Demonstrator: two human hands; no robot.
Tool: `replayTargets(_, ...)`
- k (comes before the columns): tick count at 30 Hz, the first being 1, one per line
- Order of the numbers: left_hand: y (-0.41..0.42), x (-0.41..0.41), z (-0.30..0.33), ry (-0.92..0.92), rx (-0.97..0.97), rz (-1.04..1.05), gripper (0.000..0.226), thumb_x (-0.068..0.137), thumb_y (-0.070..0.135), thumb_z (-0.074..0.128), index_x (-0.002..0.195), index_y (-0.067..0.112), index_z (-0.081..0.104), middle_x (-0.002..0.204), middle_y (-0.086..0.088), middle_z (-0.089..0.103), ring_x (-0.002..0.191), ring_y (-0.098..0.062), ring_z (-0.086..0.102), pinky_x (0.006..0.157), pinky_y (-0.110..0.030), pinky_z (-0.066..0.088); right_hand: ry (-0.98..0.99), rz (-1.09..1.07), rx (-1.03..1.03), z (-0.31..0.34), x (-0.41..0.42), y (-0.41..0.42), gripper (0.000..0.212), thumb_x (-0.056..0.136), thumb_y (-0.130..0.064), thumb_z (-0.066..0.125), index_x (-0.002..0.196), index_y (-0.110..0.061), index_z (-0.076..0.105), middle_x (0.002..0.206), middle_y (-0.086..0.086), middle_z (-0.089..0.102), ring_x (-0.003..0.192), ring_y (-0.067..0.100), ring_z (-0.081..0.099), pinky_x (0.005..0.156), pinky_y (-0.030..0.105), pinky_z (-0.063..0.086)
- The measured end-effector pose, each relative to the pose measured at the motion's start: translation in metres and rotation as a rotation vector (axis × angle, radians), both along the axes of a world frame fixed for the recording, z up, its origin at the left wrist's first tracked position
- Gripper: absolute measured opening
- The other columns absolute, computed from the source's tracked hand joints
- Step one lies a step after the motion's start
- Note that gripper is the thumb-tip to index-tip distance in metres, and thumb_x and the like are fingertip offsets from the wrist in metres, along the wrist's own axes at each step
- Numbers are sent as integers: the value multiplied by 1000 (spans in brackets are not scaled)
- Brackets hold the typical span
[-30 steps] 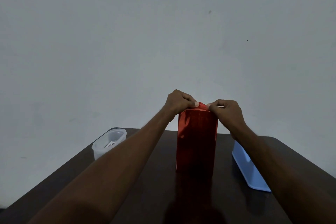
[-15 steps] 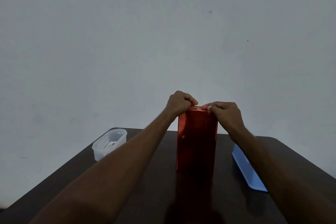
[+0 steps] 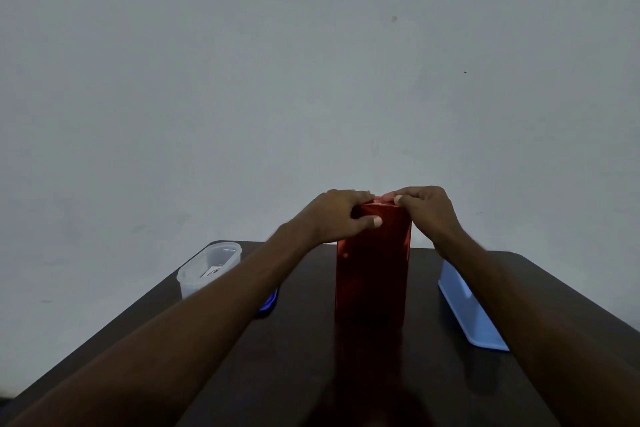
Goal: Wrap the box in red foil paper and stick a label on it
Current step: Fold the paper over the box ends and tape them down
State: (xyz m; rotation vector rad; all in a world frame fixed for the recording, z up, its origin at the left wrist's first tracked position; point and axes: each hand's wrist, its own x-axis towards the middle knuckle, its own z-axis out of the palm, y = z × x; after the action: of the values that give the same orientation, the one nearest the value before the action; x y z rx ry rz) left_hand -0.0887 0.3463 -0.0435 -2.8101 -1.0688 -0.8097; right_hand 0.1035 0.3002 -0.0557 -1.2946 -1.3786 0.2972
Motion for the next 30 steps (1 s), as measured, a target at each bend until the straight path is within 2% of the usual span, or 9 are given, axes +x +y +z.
replayTargets(3,1,4,-3,15,24,3,71,86,56,64,145,22,46,140,0,56,128,-18,51,104,-30,38,8,-24,-13,0,1,-3,30,91,-10,52,96,-19,80,101,-3,76,100,15,67,95,39,54)
replayTargets(5,2,5,-5,-10,21,9,74,83,56,68,145,21,46,138,0,57,126,-18,51,104,-31,39,125,-63,-6,-4,4,-6,29,91,-12,52,102,-15,78,109,0,74,102,20,67,90,42,57)
replayTargets(8,3,11,-8,-42,14,20,73,81,55,70,142,21,49,135,-2,59,123,-20,53,102,-33,42,171,-245,-3,-16,9,-13,30,86,-23,52,89,-1,72,92,14,73,80,32,70,76,51,60)
replayTargets(10,1,20,-10,-40,10,27,73,80,54,71,141,21,50,133,-1,60,121,-20,54,100,-33,42,-13,-374,-71,-24,20,-21,31,77,-23,50,76,4,65,72,21,67,61,33,63,64,47,59)
replayTargets(12,-1,29,-10,-41,3,42,74,79,54,71,141,22,50,135,-1,59,124,-20,52,101,-34,42,-264,-480,-229,-26,29,-32,20,74,-13,53,60,0,51,54,13,52,52,30,50,51,28,45)
replayTargets(14,-4,38,-10,-48,3,49,75,78,53,72,142,21,49,138,-1,57,127,-21,50,103,-35,41,-460,-555,-376,-27,38,-44,22,75,-8,58,60,-8,42,57,4,45,53,23,44,53,23,34)
replayTargets(18,-7,50,-11,-57,4,45,76,78,52,73,143,20,48,141,-1,55,131,-21,48,106,-36,40,-671,-623,-541,-36,59,-55,27,84,-15,63,68,-14,41,67,0,46,58,15,45,57,25,36)
replayTargets(26,-7,52,-12,-72,17,19,76,78,48,74,143,18,49,143,-3,54,132,-22,48,107,-36,39,-592,-640,-591,-40,70,-70,8,86,-6,56,80,-8,52,63,1,45,59,16,49,55,23,40)
replayTargets(30,-4,52,-13,-77,5,34,77,76,51,75,142,20,50,140,0,56,129,-21,50,105,-35,41,-380,-560,-720,-42,78,-69,26,82,-1,57,63,-12,42,32,-2,51,33,13,51,48,23,41)
